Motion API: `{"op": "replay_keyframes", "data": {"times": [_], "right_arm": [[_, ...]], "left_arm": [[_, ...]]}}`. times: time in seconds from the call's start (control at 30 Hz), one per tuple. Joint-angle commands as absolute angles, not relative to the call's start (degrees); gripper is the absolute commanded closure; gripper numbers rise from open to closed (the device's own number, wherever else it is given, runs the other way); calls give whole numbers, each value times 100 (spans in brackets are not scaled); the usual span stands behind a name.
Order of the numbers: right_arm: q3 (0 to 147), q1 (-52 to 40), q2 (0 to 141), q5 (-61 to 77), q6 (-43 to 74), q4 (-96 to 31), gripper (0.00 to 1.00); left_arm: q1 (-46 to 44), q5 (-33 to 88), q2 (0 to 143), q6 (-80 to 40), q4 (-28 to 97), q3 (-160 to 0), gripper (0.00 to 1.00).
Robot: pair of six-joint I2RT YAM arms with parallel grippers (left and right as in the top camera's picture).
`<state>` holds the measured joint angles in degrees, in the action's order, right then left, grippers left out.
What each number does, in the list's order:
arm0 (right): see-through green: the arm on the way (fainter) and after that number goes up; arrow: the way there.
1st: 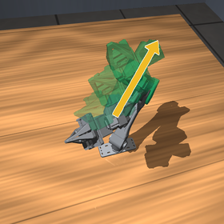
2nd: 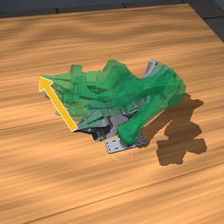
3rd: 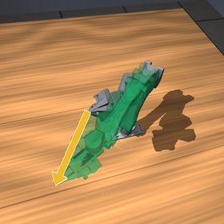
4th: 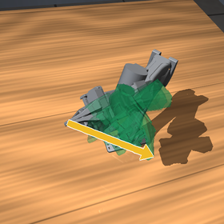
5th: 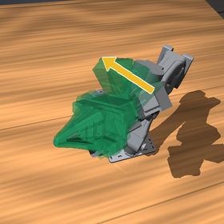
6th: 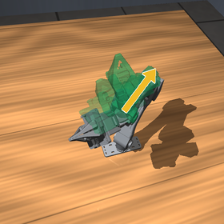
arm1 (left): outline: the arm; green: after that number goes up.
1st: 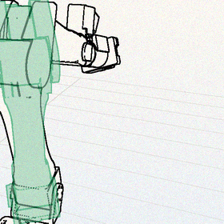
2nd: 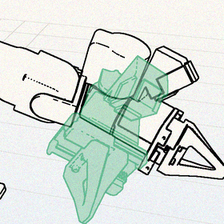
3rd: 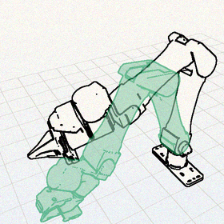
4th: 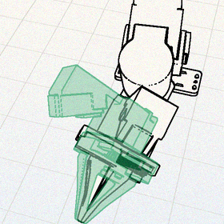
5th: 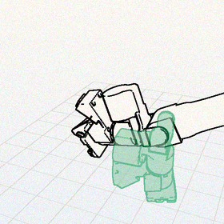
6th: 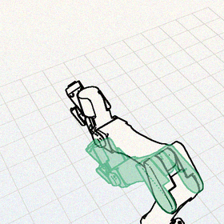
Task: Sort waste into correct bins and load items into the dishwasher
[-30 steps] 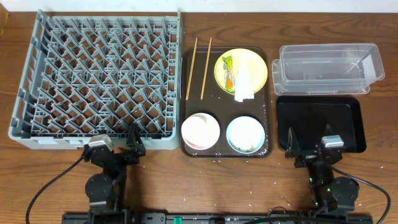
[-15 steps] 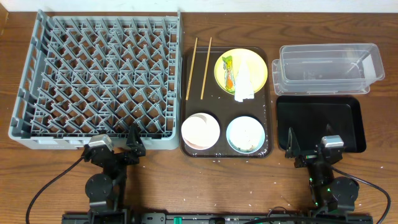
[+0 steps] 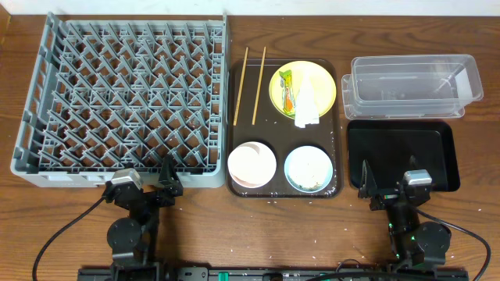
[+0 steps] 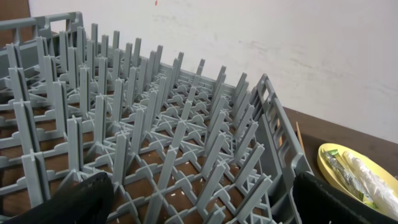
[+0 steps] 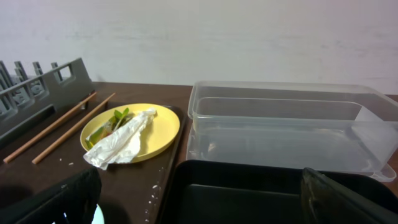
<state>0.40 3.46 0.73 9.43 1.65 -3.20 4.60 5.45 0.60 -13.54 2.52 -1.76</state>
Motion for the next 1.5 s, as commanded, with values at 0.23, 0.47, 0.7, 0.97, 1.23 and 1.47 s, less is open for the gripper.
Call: {"op": "replay_keyframes", "data": {"times": [0.23, 0.47, 0.7, 0.97, 1.23, 1.47], "right_arm": [[32, 368, 54, 991, 75, -342, 1], [32, 368, 54, 930, 73, -344, 1], [32, 368, 54, 1278, 80, -294, 1], [145, 368, 64, 1979, 180, 659, 1], [1752, 368, 1546, 2021, 220, 327, 1], [5048, 362, 4783, 2991, 209, -1640, 1]], "left_arm": [[454, 596, 23, -1363, 336, -23, 7], [454, 617, 23, -1422, 331, -23, 7], [454, 1457, 23, -1428, -108, -23, 7], [454, 1466, 75, -1540, -650, -373, 7], [454, 1500, 1968, -1398, 451, -2641, 7], [454, 2064, 4740, -1297, 3057, -6003, 7]]}}
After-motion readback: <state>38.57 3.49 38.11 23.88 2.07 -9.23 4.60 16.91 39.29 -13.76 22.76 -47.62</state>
